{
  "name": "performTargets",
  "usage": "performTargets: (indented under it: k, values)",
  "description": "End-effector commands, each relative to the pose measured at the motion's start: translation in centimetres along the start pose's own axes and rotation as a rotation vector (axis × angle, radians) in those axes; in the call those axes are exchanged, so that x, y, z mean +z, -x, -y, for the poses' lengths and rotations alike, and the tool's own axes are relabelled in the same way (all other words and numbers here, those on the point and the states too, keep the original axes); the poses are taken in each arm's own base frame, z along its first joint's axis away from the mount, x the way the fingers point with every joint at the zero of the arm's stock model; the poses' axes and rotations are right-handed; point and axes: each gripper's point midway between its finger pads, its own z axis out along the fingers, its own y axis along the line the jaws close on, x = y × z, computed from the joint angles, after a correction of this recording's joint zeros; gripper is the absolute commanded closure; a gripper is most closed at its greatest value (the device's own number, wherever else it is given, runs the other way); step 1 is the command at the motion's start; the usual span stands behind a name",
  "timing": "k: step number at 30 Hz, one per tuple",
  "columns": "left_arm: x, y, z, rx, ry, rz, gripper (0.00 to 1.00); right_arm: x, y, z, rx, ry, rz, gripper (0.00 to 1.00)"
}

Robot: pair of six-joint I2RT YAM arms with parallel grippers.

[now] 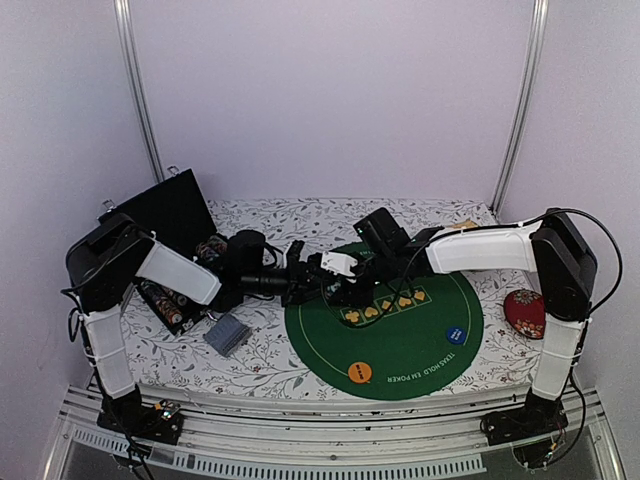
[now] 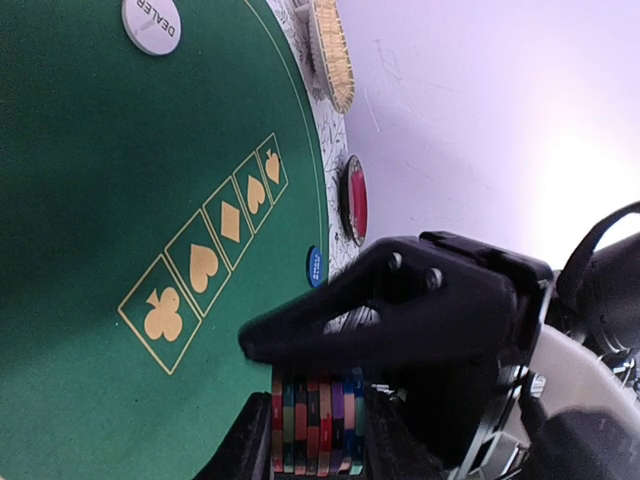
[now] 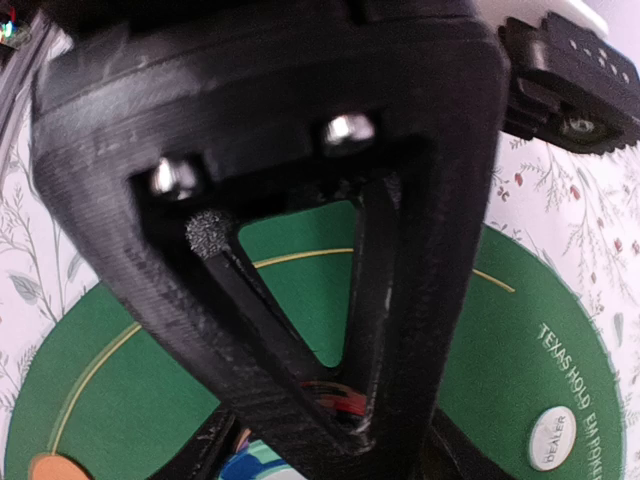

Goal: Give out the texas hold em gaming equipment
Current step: Pass from the left arm to the right

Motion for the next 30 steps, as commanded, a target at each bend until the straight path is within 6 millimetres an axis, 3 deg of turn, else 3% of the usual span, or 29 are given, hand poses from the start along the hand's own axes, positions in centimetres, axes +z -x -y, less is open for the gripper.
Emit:
performTargets:
  k: [1, 11, 13, 20, 30]
  values:
    - [0.0, -0.4, 0.6, 0.020, -0.031, -0.017, 1.00, -1.0, 2.1, 0.8, -0.018, -0.032, 0.045, 0.60]
    - [0.3, -0.7, -0.5, 0.013, -0.010, -0.025, 1.00, -1.1, 2.4, 0.3, 0.012, -0.012, 0.010, 0.78]
    - [0.8, -1.0, -2.5, -0.015, 0.024, -0.038, 0.89, -0.9, 1.9, 0.4, 0.040, -0.006, -0.027, 0.82]
    - [1.4, -0.9, -2.8, 0.004, 0.016, -0.053, 0.64, 0.0, -1.2, -0.3, 0.114, 0.011, -0.149, 0.87]
    - [0.6, -0.4, -2.0, 0.022, -0.007, -0.034, 0.48, 0.2, -2.4, -0.2, 0.145, -0.009, -0.189, 0.89]
